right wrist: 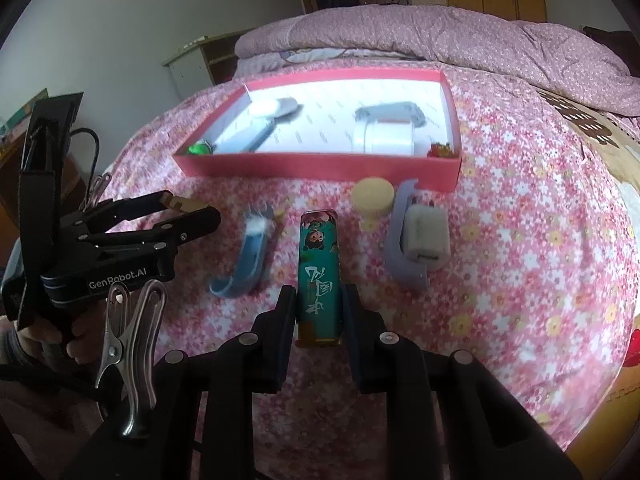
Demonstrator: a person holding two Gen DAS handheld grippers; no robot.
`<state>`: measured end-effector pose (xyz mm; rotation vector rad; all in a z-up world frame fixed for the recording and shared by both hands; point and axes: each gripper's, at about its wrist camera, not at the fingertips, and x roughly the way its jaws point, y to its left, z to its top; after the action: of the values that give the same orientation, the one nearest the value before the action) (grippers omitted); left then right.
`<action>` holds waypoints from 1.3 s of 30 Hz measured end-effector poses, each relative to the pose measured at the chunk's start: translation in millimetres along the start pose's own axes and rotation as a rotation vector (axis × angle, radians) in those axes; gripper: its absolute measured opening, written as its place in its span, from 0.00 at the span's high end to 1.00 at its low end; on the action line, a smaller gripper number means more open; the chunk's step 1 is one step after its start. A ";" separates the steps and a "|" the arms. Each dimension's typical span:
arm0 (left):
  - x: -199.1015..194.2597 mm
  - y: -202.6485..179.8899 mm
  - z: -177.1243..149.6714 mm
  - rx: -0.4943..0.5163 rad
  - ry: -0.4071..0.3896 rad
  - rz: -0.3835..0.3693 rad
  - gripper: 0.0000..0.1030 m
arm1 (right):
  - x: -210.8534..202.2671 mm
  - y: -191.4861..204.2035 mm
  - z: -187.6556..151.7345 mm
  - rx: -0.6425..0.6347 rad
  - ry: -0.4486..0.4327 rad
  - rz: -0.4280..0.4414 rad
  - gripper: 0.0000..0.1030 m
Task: Organize rigid objects
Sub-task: 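Carry wooden stick toward tray with left tool while right tool grasps green lighter, then release wooden stick in tray with left tool while right tool sets lighter inside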
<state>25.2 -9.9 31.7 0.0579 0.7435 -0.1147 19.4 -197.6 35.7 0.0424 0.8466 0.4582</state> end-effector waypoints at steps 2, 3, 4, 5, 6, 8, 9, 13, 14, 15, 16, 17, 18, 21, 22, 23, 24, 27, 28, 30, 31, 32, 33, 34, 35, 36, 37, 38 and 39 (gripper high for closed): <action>-3.1 0.5 4.2 0.003 -0.010 0.001 0.22 | -1.5 0.6 5.4 0.000 -0.005 0.008 0.76; -4.5 0.5 7.0 0.007 -0.015 0.001 0.22 | -1.9 1.2 8.1 -0.003 -0.008 0.007 0.76; -5.6 0.3 10.7 0.012 -0.020 0.001 0.22 | -2.4 2.1 10.6 -0.007 -0.010 0.005 0.76; -6.5 -0.1 14.1 0.017 -0.027 0.002 0.22 | -2.7 3.2 13.3 -0.013 -0.013 0.004 0.76; -7.3 0.1 17.4 0.019 -0.035 0.003 0.22 | -2.9 4.4 15.8 -0.019 -0.016 0.003 0.76; -8.1 1.0 27.2 0.024 -0.051 0.004 0.22 | -3.6 5.9 21.6 -0.025 -0.023 0.004 0.76; -7.2 1.9 31.7 0.025 -0.053 0.004 0.22 | -3.9 5.9 23.9 -0.026 -0.025 0.006 0.76; 1.1 6.6 51.3 0.014 -0.055 0.008 0.22 | -3.2 4.9 31.1 -0.013 -0.026 0.020 0.76; 3.9 7.9 56.4 0.009 -0.058 0.008 0.22 | -3.1 4.7 32.0 -0.011 -0.025 0.022 0.76; 6.0 8.9 59.4 0.005 -0.060 0.008 0.22 | -3.0 4.9 33.1 -0.010 -0.025 0.022 0.76; 9.5 9.9 63.8 0.002 -0.061 0.011 0.22 | -3.0 4.7 34.1 -0.011 -0.025 0.021 0.76; 13.8 10.6 67.4 -0.001 -0.056 0.014 0.22 | -2.4 4.6 35.5 -0.012 -0.025 0.017 0.76; 18.6 10.9 70.6 -0.005 -0.048 0.014 0.22 | -3.0 5.1 35.5 -0.013 -0.026 0.014 0.76; 34.0 11.2 77.3 -0.022 -0.019 0.005 0.22 | -1.6 3.4 39.1 -0.006 -0.025 0.012 0.76; 38.6 10.8 78.8 -0.027 -0.014 0.005 0.22 | -1.4 2.6 40.2 -0.003 -0.026 0.011 0.76; 42.8 10.3 80.1 -0.030 -0.013 0.008 0.22 | -1.4 1.3 41.8 0.000 -0.029 0.011 0.76; 45.7 9.8 81.2 -0.032 -0.012 0.011 0.22 | -1.1 -0.7 43.8 0.001 -0.030 0.011 0.76; 56.4 8.5 82.9 -0.032 0.002 0.020 0.22 | -1.2 -5.1 49.4 0.006 -0.035 0.009 0.76; 60.9 8.2 83.0 -0.034 0.014 0.017 0.22 | -1.0 -6.5 51.5 0.008 -0.037 0.006 0.76; 66.4 8.3 82.4 -0.039 0.030 0.009 0.22 | -1.0 -8.8 55.8 0.010 -0.042 0.001 0.76; 70.3 8.3 81.4 -0.043 0.043 0.007 0.22 | -1.1 -9.9 58.1 0.011 -0.046 0.000 0.76; 73.9 7.9 81.0 -0.046 0.055 0.008 0.21 | -1.3 -11.1 60.7 0.013 -0.050 -0.001 0.76; 76.2 7.8 80.2 -0.049 0.064 0.008 0.21 | -1.8 -11.3 62.8 0.014 -0.055 -0.002 0.76; 80.9 8.5 78.5 -0.055 0.084 0.005 0.21 | -2.1 -11.9 65.2 0.013 -0.059 -0.004 0.76; 82.0 8.1 77.4 -0.052 0.082 0.006 0.19 | -2.4 -12.3 67.8 0.011 -0.064 -0.006 0.76; 81.3 6.8 76.8 -0.042 0.072 0.010 0.19 | -2.6 -12.8 70.5 0.009 -0.068 -0.008 0.76; 81.7 6.3 76.3 -0.043 0.071 0.015 0.17 | -2.6 -13.4 73.7 0.006 -0.072 -0.012 0.76; 82.3 6.8 76.3 -0.048 0.071 0.012 0.16 | -2.4 -14.0 76.2 0.005 -0.075 -0.015 0.76; 82.5 6.9 75.9 -0.050 0.067 0.011 0.16 | -1.8 -15.2 79.6 0.004 -0.078 -0.019 0.76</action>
<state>137.2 -17.0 31.6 0.0185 0.8130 -0.0838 82.1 -200.6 86.9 0.0557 0.7709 0.4338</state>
